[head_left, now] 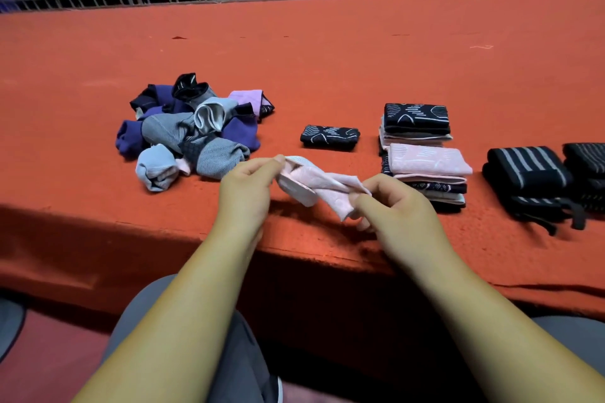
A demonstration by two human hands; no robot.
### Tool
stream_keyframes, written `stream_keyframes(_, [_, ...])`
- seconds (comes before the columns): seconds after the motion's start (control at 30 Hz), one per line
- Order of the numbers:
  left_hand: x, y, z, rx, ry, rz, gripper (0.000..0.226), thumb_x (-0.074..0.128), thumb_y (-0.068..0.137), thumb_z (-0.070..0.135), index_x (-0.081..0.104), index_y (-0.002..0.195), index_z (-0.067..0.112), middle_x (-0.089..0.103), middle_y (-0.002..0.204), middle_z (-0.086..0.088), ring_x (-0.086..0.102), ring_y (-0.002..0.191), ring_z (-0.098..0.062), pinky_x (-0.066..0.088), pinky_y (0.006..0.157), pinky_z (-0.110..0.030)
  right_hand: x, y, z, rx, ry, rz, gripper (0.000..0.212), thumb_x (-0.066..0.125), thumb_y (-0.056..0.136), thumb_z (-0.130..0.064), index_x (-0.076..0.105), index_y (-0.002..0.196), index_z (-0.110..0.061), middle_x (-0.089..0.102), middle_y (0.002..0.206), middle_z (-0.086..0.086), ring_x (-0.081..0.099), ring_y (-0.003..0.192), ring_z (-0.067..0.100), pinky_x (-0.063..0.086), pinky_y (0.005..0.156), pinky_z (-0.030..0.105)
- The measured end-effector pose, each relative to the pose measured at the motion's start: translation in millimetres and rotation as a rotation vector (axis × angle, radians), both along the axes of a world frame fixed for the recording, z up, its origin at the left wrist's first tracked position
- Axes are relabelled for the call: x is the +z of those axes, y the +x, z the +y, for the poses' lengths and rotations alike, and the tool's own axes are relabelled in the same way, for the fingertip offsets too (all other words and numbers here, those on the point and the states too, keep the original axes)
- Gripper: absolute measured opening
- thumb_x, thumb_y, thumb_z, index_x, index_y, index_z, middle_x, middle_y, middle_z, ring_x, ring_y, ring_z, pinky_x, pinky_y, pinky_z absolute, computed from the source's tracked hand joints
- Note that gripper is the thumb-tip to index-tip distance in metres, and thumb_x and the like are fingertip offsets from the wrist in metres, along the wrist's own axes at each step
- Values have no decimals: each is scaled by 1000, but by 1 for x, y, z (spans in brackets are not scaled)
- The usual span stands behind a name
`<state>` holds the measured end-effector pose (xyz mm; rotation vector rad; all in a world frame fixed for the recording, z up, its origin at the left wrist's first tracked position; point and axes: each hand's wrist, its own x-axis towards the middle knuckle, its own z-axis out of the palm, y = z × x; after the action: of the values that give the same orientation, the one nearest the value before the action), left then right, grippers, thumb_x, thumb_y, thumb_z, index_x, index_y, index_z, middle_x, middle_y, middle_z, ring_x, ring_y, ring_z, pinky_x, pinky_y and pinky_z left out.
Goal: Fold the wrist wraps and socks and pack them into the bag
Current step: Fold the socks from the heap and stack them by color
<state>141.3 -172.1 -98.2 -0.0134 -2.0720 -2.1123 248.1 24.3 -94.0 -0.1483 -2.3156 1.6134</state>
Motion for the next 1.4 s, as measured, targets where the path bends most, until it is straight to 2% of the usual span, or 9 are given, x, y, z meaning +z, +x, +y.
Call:
stream_keyframes(0.2, [6, -45, -50, 86, 513, -250, 12, 69, 97, 6, 71, 87, 13, 73, 71, 3, 64, 66, -8, 44, 65, -24, 21, 3, 12, -149, -166, 125, 18, 66, 91, -10, 66, 73, -10, 67, 61, 5, 61, 61, 15, 46, 62, 23])
stream_keyframes(0.33, [7, -57, -64, 27, 737, -243, 26, 69, 99, 7, 69, 124, 1, 76, 122, -17, 73, 113, -30, 57, 105, -46, 24, 3, 13, -238, -284, 234, 18, 64, 92, -7, 62, 77, 3, 59, 60, 6, 52, 56, 13, 43, 56, 20])
stream_keyframes(0.53, [10, -33, -56, -249, 127, 20, 19, 63, 104, 23, 81, 96, 20, 73, 99, -1, 60, 91, -20, 42, 86, -39, 18, 9, 20, -59, -88, 207, 6, 68, 92, -16, 63, 89, -14, 63, 79, 7, 55, 76, 13, 43, 72, 34])
stream_keyframes(0.8, [8, -15, -58, -285, -164, -83, 34, 77, 82, 57, 70, 91, 25, 67, 88, 2, 59, 84, -13, 42, 79, -38, 5, 10, 23, 278, 339, 267, 35, 60, 82, 16, 63, 96, -16, 68, 120, -16, 62, 109, 9, 44, 92, 26])
stream_keyframes(0.9, [6, -18, -65, -165, -262, -85, 32, 81, 73, 41, 63, 90, 22, 63, 82, 0, 54, 76, -13, 42, 68, -33, 0, 6, 27, 430, 591, 339, 28, 63, 78, 2, 63, 94, -21, 61, 140, -21, 55, 124, 15, 42, 102, 29])
stream_keyframes(1.0, [4, -19, -66, -148, -330, -116, 37, 80, 72, 28, 63, 104, 20, 70, 81, 5, 61, 76, -13, 47, 67, -28, 3, 12, 32, 662, 571, 106, 29, 65, 76, -4, 69, 93, -28, 54, 149, -24, 47, 142, 10, 35, 113, 22])
stream_keyframes(1.17, [2, -11, -63, -219, -485, 9, 16, 83, 90, 36, 81, 102, 26, 76, 86, 10, 63, 72, 3, 48, 67, -12, 4, 14, 22, 521, 93, -58, 20, 53, 75, -5, 72, 78, -11, 80, 111, -1, 73, 113, 14, 54, 99, 35])
stream_keyframes(1.3, [4, -8, -62, -287, -441, 60, 6, 77, 97, 26, 81, 96, 21, 70, 81, 9, 56, 67, 0, 45, 66, -18, -4, 8, 11, 265, 274, -43, 13, 68, 97, -19, 73, 100, -30, 77, 91, -12, 72, 82, 6, 58, 83, 33])
stream_keyframes(1.4, [11, -4, -57, -364, -344, 145, 6, 74, 97, 16, 79, 99, 18, 72, 90, 9, 61, 85, -3, 47, 78, -18, -10, 5, 2, 241, 405, -41, 27, 72, 97, -44, 67, 121, -35, 73, 106, -22, 69, 94, -2, 50, 85, 18])
